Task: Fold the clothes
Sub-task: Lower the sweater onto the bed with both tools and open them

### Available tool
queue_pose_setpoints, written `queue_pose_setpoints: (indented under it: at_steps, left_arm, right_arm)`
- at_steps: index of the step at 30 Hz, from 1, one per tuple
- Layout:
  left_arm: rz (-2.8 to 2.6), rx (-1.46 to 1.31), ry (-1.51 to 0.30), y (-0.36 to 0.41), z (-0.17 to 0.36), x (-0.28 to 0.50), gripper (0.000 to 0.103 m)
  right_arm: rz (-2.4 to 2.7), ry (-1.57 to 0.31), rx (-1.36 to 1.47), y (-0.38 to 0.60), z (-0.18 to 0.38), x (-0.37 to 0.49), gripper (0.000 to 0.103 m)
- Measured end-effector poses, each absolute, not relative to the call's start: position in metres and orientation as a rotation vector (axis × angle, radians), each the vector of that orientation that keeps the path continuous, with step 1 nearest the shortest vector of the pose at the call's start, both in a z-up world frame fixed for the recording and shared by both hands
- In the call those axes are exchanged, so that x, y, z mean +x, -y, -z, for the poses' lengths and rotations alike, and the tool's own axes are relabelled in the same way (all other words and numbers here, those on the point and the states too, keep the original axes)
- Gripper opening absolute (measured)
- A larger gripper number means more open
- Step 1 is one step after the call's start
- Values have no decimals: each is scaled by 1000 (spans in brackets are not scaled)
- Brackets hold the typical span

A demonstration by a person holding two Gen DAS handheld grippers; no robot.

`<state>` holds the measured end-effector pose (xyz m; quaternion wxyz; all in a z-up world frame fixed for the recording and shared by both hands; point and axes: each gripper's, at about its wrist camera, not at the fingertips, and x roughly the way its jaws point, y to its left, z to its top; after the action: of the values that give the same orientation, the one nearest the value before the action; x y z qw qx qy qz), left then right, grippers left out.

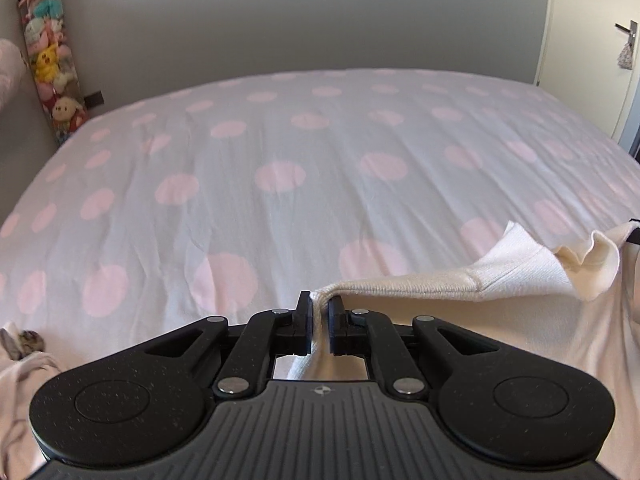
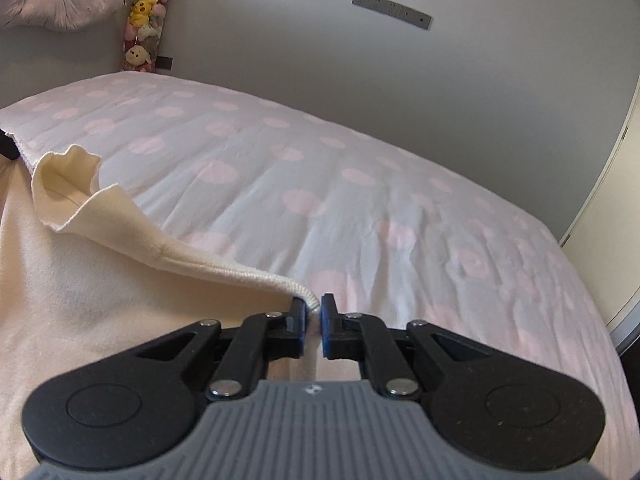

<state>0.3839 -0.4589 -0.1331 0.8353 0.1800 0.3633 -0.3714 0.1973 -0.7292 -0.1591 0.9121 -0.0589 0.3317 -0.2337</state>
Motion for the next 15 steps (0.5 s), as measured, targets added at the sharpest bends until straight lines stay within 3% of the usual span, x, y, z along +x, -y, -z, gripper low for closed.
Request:
queue_pose_setpoints:
  at_steps: [3, 5, 8, 12, 15]
  left_arm:
    - [763, 375, -808, 466, 155, 393, 14]
    - [746, 355, -835, 466, 164, 397, 17]
    - [723, 333, -856, 458, 164, 395, 21]
    - [700, 311, -829, 437, 146, 386, 48]
    - [734, 294, -824, 425, 130, 373, 42]
  right_arm:
    - [471, -711, -86, 733, 176, 219, 11]
    - [471, -732, -68, 736, 184, 223, 25]
    - [474, -767, -55, 737, 187, 228, 29]
    - [488, -750, -36, 730, 170, 201, 38]
    - [477, -738, -30, 721, 159, 182, 36]
